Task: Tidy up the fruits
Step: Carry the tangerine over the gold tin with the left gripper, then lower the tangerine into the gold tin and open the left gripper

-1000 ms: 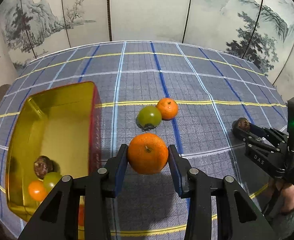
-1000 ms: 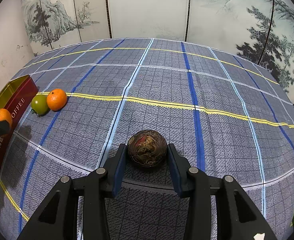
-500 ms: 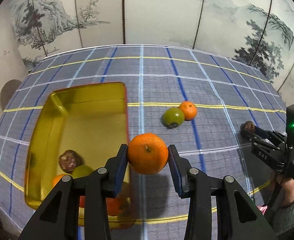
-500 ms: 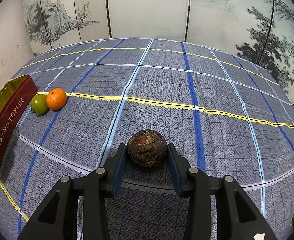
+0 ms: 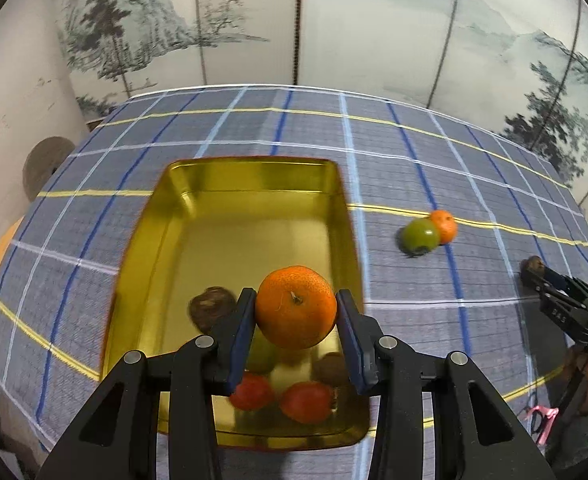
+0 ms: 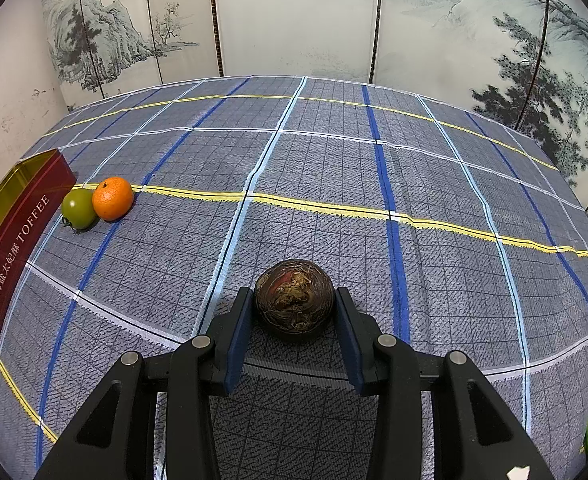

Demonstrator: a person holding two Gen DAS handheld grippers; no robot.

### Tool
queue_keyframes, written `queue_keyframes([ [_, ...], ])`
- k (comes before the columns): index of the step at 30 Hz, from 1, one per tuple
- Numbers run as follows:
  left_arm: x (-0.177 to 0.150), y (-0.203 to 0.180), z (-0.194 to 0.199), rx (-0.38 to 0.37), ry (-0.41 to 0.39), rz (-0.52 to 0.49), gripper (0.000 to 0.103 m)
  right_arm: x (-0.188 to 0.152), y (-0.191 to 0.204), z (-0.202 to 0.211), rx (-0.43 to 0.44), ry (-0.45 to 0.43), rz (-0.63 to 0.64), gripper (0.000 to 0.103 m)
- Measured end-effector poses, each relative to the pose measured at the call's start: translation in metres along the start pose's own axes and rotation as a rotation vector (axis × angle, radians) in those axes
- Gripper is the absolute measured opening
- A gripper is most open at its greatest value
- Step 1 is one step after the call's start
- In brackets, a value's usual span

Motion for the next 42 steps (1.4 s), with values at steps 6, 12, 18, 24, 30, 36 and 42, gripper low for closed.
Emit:
queue_keyframes([
  [6, 0.0, 0.033, -0.001, 0.028, 0.011, 0.052, 0.041, 0.0, 0.0, 0.0, 0.0, 0.0, 0.0, 0.038],
  [12, 0.0, 0.06, -0.01, 0.042, 0.043, 0.1, 0.041, 0.0, 0.0, 0.0, -0.001, 0.0, 0.0, 0.038],
  [18, -0.003, 0.073, -0.021, 0.067, 0.068, 0.103, 0.041, 0.0, 0.0, 0.0, -0.001, 0.0, 0.0, 0.038],
  [24, 0.002, 0.085, -0.029, 0.077, 0.077, 0.1, 0.041, 0.0, 0.001, 0.0, -0.001, 0.0, 0.0, 0.038],
  [30, 0.0, 0.088, -0.039, 0.084, 0.098, 0.091, 0.041, 0.0, 0.001, 0.0, -0.002, 0.0, 0.0, 0.038],
  [36, -0.004, 0.09, -0.043, 0.09, 0.108, 0.093, 0.041, 0.0, 0.001, 0.0, -0.003, 0.0, 0.001, 0.038],
  [42, -0.005, 0.091, -0.043, 0.094, 0.112, 0.096, 0.041, 0.0, 0.001, 0.0, -0.004, -0.001, 0.001, 0.038],
])
Point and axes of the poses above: each gripper's, at about its wrist camera, not at the fingertips, and z roughly against the way its jaws point, y to its left, x to its top, the point moved 6 cm from there along -z, roughly the way its jaws point, and after that the axes turned 10 degrees about y, right-handed, at the moved point
